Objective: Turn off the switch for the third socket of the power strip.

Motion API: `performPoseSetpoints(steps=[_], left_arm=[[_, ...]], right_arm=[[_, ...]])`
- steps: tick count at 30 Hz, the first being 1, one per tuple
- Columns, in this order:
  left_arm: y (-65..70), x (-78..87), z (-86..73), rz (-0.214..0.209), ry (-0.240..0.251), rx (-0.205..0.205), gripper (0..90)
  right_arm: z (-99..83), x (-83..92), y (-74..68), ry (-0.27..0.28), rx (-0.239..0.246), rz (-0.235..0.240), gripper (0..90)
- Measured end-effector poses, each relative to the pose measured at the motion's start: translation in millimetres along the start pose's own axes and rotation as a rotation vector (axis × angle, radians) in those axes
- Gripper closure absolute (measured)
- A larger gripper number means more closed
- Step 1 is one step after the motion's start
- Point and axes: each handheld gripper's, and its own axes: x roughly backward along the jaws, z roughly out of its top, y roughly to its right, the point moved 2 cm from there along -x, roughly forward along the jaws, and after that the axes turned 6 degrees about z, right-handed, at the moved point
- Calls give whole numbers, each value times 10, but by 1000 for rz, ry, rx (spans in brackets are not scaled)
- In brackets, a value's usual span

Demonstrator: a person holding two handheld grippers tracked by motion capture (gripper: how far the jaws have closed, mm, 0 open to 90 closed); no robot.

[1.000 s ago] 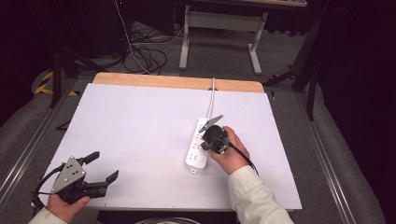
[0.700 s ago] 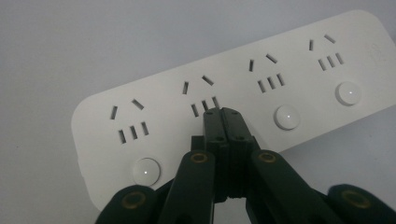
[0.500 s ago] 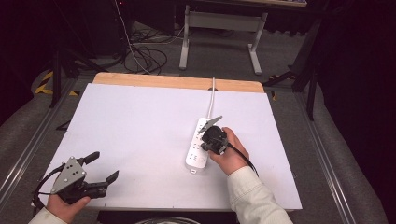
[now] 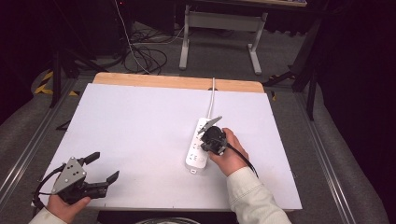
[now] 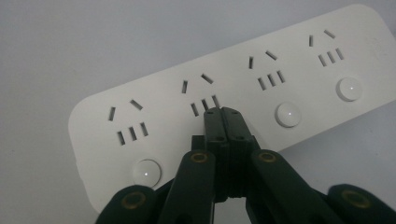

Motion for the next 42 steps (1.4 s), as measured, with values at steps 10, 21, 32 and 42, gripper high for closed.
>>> performPoseSetpoints(steps=[10,21,32,42], left_arm=[[6,4,0,-2,2,5,126],[8,7,4,0,4,-2,126],[8,-4,2,3,2,22,126],[7,-4,4,6,-1,10,126]], right_arm=[[-19,0,14,18,-30,13,900],[-16,-14,-14,8,-16,-8,900],[-2,210,-47,158,-5,-7,900],[-3,469,-90,234,8,-2,900]])
